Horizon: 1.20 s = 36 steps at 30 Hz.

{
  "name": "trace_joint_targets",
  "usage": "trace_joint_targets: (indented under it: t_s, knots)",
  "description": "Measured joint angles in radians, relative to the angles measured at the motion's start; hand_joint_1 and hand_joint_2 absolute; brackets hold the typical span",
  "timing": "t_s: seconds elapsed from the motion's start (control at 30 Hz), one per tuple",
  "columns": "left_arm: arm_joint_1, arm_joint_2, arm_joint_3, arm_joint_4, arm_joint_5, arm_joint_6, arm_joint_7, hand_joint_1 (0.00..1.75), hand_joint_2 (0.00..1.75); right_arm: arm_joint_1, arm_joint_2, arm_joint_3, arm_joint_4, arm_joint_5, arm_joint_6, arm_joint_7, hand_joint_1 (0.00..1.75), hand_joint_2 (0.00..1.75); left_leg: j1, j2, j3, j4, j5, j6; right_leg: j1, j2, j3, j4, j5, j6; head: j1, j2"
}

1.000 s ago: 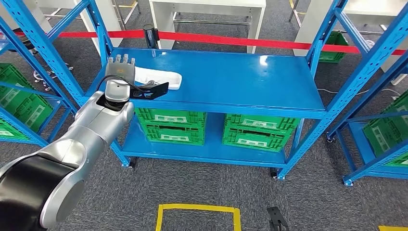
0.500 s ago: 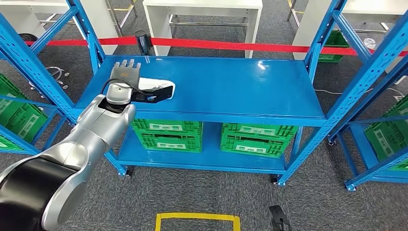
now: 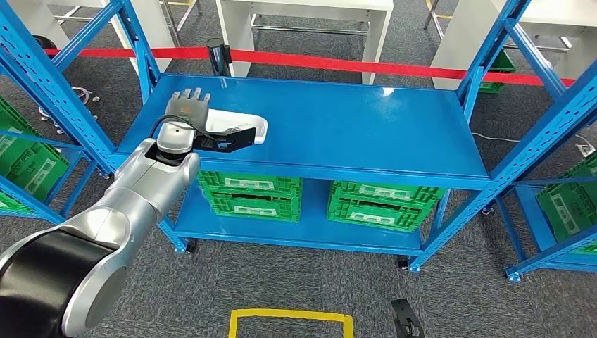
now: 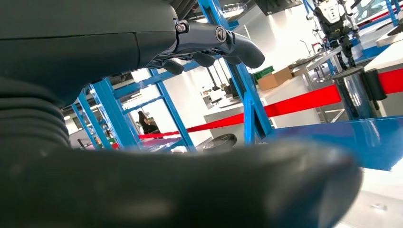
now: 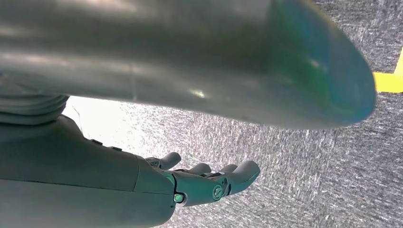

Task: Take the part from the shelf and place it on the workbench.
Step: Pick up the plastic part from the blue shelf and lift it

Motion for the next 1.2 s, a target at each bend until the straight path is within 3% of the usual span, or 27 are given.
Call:
trace_joint_targets:
  t_s: [0.3, 0.43, 0.57, 0.97, 1.2]
  knots:
    - [0.0, -0.003, 0.001, 0.0, 0.009, -0.001, -0.015, 0.0, 0.0, 0.0, 0.0, 0.0, 0.0, 0.002, 0.001, 0.0, 0.0, 0.0, 0.0, 0.0, 0.0, 0.0, 0.0, 0.001, 0.0, 0.0, 0.0, 0.0, 0.0, 0.003, 0.0, 0.0]
    - [0.001, -0.027, 0.001, 0.0, 0.011, -0.023, -0.097, 0.0, 0.0, -0.001, 0.0, 0.0, 0.0, 0.004, 0.002, 0.001, 0.0, 0.0, 0.0, 0.0, 0.002, 0.0, 0.0, 0.0, 0.001, 0.0, 0.0, 0.002, 0.0, 0.003, 0.0, 0.0]
    - [0.008, -0.051, 0.001, -0.001, 0.012, -0.038, -0.163, 0.0, 1.75, -0.001, 0.0, 0.0, 0.0, 0.004, 0.002, 0.001, 0.0, 0.0, 0.001, 0.0, 0.002, -0.001, 0.0, 0.0, 0.001, 0.0, 0.0, 0.003, -0.001, 0.004, 0.0, 0.0]
    - [0.033, -0.089, 0.001, -0.006, 0.012, -0.039, -0.207, 0.0, 1.75, 0.0, 0.0, -0.002, 0.0, 0.007, 0.005, -0.001, 0.0, 0.0, 0.001, 0.0, 0.002, -0.001, 0.0, 0.0, 0.001, 0.0, -0.001, 0.004, -0.001, 0.004, 0.0, 0.0]
    - [0.041, -0.09, 0.001, -0.006, 0.023, -0.039, -0.162, 0.0, 1.75, 0.0, 0.0, -0.003, 0.0, 0.012, 0.004, 0.0, 0.0, 0.0, 0.001, 0.0, 0.002, -0.001, 0.0, 0.0, 0.001, 0.0, -0.001, 0.004, -0.001, 0.004, 0.0, 0.0]
